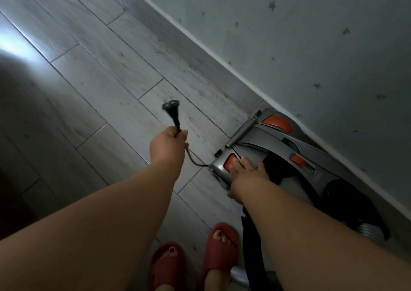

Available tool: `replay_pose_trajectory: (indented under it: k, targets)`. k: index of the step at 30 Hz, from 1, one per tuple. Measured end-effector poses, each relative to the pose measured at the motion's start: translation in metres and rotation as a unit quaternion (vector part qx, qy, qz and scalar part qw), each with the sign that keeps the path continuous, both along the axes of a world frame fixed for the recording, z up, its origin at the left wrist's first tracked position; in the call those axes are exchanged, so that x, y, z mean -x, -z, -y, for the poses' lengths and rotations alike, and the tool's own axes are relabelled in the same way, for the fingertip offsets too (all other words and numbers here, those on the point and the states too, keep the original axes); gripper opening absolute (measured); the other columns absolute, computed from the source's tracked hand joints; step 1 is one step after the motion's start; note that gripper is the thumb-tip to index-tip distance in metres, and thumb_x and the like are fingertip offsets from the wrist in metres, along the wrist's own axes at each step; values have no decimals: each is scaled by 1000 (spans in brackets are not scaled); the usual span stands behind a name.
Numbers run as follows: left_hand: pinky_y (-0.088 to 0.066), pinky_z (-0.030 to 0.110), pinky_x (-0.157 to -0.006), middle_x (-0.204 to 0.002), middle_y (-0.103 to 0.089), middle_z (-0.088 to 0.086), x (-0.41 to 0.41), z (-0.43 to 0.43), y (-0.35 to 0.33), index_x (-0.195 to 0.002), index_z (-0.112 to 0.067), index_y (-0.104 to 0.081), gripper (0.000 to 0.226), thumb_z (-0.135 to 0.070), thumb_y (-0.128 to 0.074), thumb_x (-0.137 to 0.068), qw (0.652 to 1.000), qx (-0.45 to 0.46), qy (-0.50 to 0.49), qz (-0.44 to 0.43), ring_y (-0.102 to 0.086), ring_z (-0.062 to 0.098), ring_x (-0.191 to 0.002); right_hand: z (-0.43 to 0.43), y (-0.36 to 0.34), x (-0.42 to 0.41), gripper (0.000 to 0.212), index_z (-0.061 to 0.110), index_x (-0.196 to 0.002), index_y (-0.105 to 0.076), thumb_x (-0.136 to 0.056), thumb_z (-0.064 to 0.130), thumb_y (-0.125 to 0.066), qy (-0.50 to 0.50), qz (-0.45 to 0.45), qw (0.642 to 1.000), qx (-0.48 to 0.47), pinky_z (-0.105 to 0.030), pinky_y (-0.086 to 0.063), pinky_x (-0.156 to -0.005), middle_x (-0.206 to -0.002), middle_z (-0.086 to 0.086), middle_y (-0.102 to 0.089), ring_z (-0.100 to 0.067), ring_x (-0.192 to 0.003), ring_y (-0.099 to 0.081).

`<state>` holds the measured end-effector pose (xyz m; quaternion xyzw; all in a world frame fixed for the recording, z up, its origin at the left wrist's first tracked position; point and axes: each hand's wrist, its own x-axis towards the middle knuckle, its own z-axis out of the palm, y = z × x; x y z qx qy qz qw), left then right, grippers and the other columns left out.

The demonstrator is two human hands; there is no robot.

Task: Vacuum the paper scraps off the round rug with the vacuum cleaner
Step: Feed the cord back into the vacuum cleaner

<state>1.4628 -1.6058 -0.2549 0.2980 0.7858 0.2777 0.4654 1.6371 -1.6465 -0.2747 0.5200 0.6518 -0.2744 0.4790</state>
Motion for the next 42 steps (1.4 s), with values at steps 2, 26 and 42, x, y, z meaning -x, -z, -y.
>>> replay_pose_trajectory:
  k: [2,26,42]
  targets:
    - [-53,27,-78,-81,-69,-1,-2,1,-3,-98,-14,-66,15,-26,-59,-93,1000,-9,-9,2,-67,10,-81,-1,-1,1,84,18,-158,10,-102,47,-45,-2,4,1000,4,-59,4,-120,-165,-4,23,-26,-151,21]
    - [-44,28,-99,-136,-54,9,-7,11,19,-144,-7,-36,50,-4,-50,-96,965,99,-72,232,-55,22,-121,-1,-3,2,85,17,-158,12,-102,47,-45,0,2,1000,4,-59,6,-119,-165,-4,22,-26,-151,22]
    - [-47,25,-97,-134,-56,6,-22,33,35,-139,-8,-45,45,-3,-51,-95,972,143,10,186,-56,19,-119,3,-4,4,75,13,-159,5,-104,35,-40,-16,-33,998,-53,-57,5,-120,-166,-5,18,-25,-151,22]
